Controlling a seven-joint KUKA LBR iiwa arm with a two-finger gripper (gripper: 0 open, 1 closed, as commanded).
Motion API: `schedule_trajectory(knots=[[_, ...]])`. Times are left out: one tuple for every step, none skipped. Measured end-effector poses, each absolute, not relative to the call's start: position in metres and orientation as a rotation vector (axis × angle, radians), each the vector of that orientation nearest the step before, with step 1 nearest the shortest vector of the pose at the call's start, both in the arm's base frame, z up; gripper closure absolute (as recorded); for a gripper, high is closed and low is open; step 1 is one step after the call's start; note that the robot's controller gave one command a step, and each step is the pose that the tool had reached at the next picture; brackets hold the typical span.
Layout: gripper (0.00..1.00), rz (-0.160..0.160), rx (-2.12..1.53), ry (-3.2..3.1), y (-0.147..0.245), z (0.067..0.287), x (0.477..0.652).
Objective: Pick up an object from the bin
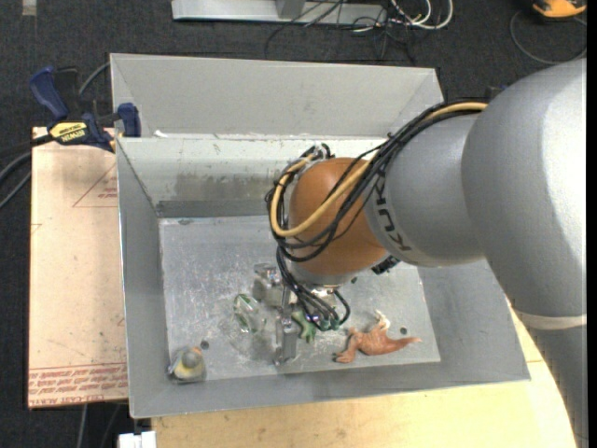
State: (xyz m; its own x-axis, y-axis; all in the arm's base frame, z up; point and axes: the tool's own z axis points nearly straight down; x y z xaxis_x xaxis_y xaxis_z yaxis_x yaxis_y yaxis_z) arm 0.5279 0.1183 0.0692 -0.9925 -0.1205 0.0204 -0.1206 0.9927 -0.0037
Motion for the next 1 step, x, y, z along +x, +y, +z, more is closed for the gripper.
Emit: schedule_trajectory(knots=[[1.0, -0.007, 0.387, -3.119, 0.1301, 0.0759, 0.5634]])
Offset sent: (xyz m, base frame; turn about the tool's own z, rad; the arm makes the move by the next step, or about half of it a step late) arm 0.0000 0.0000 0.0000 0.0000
